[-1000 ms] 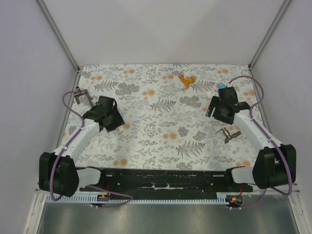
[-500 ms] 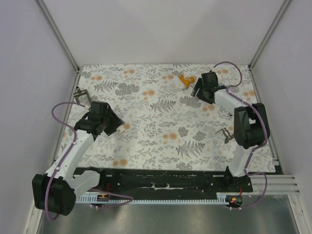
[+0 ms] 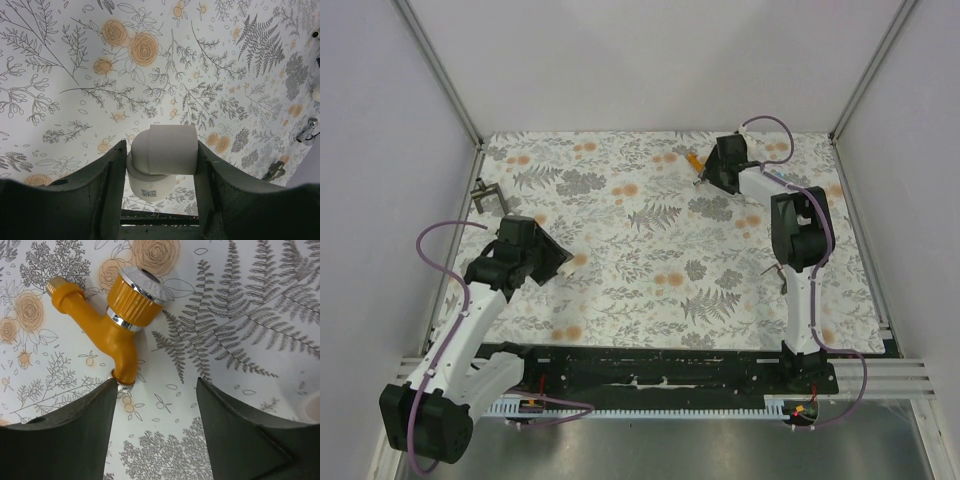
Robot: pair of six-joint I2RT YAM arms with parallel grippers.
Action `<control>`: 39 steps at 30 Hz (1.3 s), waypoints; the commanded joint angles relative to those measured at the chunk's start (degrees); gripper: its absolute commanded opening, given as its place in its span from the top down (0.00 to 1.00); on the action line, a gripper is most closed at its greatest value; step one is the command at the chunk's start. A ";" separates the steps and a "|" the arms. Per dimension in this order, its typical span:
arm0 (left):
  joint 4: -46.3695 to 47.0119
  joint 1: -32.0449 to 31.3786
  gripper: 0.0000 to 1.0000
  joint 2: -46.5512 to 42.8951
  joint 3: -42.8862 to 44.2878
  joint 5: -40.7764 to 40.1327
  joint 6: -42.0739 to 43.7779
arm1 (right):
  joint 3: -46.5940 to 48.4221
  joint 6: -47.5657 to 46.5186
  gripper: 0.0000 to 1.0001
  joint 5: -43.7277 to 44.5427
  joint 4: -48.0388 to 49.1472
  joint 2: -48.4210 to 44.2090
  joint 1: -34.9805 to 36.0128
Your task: Install the water faucets
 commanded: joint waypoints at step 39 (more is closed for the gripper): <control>5.00 0.19 0.98 5.87 2.92 7.35 -9.90 | -39.11 -6.09 0.83 -8.78 -14.29 -30.85 12.10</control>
